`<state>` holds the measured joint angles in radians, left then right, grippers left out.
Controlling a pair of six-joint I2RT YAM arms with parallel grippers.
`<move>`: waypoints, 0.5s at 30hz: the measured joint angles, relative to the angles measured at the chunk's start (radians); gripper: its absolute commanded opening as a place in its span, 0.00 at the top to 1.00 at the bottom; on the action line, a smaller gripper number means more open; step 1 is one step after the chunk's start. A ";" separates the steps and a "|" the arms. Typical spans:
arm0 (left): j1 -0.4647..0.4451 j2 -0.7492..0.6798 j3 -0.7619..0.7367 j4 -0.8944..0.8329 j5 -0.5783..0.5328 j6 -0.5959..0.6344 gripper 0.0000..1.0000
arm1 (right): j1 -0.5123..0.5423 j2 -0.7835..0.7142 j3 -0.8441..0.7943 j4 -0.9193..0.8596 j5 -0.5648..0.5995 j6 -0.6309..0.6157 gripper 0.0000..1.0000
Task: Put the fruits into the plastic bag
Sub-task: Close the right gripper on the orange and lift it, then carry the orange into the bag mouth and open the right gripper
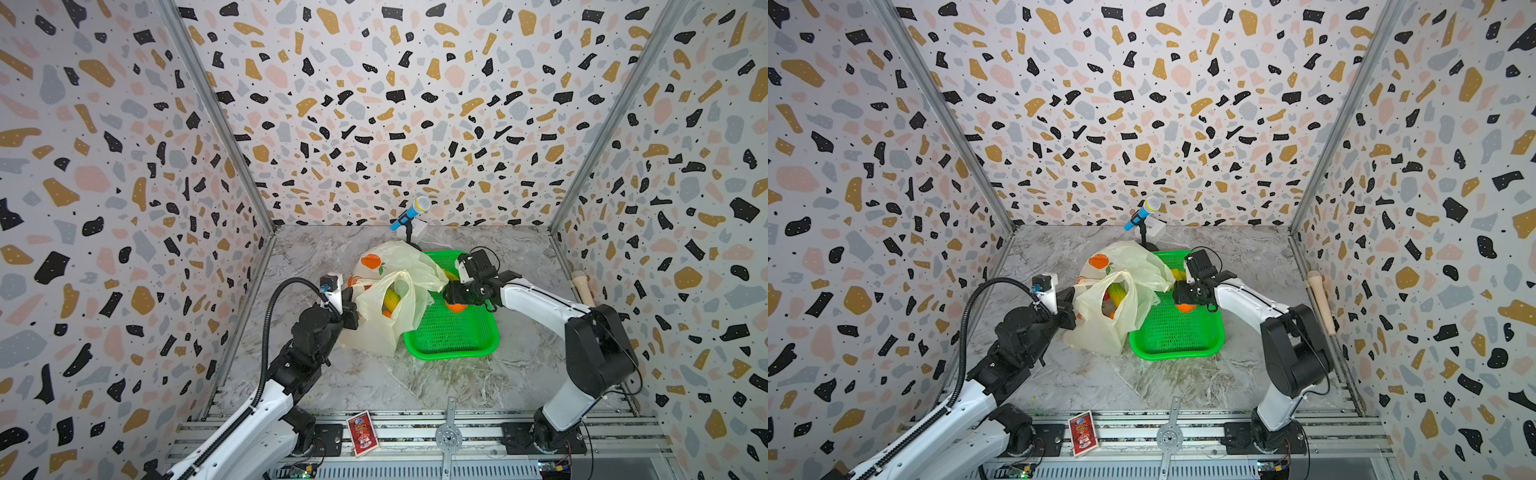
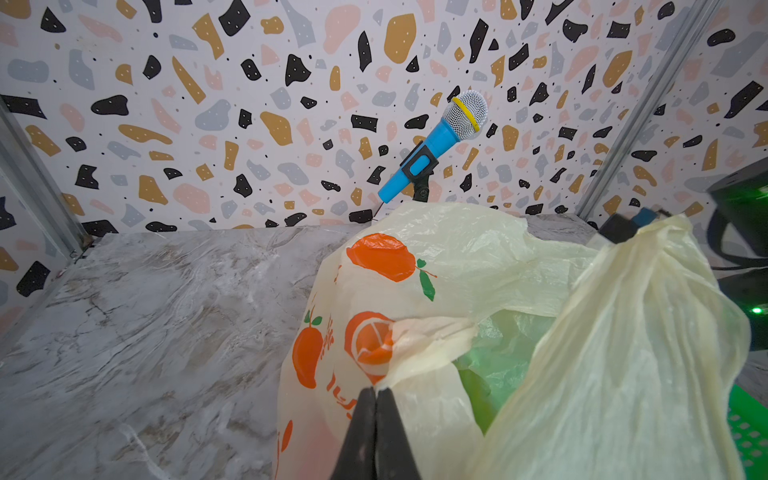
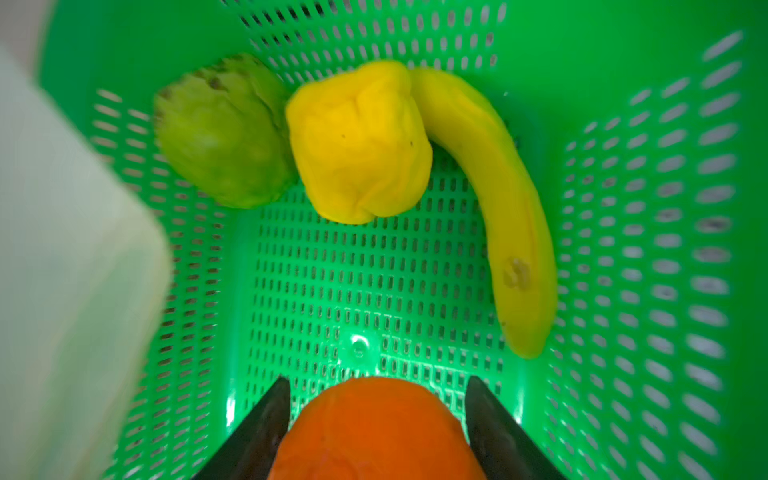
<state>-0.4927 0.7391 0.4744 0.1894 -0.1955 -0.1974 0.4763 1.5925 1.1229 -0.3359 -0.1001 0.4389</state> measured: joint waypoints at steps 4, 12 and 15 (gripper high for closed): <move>0.000 -0.006 0.000 0.000 0.003 0.000 1.00 | 0.000 -0.178 -0.034 0.029 0.064 0.031 0.52; 0.000 -0.022 0.000 0.000 0.004 -0.001 1.00 | 0.000 -0.322 -0.037 0.179 0.084 0.073 0.51; 0.000 -0.027 0.000 0.000 0.007 -0.001 1.00 | 0.014 -0.283 -0.022 0.232 0.016 0.069 0.51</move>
<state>-0.4927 0.7116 0.4740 0.1894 -0.1886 -0.1982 0.4908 1.3090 1.1007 -0.1036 -0.0837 0.5076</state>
